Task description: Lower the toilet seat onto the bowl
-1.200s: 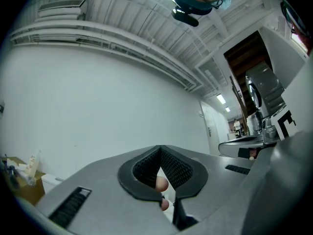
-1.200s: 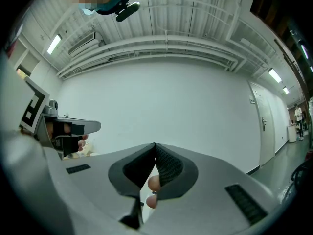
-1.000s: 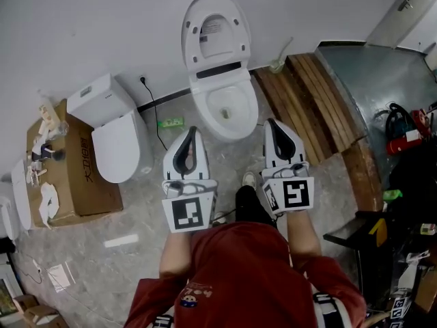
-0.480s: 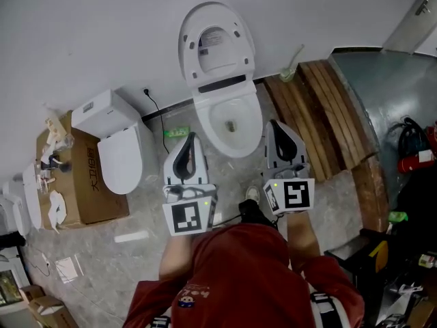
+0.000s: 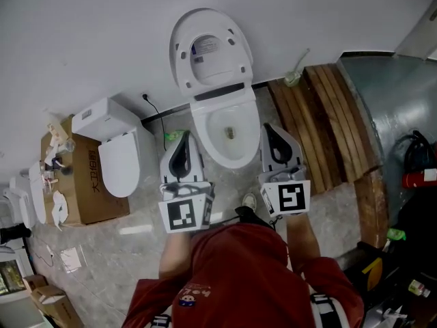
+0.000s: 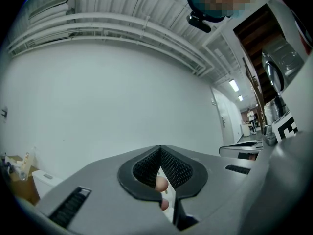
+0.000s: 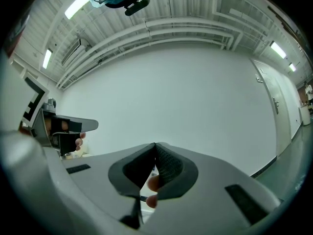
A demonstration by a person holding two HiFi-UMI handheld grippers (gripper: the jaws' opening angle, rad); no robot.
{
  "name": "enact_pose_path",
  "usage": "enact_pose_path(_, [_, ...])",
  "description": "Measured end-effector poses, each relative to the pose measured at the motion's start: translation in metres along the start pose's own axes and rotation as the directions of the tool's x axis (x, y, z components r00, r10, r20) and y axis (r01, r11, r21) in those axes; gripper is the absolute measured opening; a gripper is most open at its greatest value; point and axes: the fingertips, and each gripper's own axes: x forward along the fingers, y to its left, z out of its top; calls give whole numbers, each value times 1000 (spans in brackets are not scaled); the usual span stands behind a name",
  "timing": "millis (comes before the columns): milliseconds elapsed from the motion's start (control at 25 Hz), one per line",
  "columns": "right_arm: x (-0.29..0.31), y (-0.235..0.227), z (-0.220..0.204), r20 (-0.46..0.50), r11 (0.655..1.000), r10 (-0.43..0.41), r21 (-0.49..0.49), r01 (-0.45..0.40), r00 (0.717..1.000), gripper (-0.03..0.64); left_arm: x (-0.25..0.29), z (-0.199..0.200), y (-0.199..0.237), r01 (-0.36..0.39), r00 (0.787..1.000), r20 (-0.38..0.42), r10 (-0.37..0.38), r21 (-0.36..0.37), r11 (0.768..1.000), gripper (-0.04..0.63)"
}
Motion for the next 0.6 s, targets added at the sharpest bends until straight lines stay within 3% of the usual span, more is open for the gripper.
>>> enact_pose_path(360, [24, -25, -19, -36, 999, 40, 15, -39, 999, 14, 27, -10, -8, -26, 1000, -9, 27, 32, 999, 12])
enact_pose_path(600, [54, -22, -24, -36, 998, 57, 11, -57, 998, 14, 49, -17, 9, -46, 999, -7, 46, -4, 999, 12])
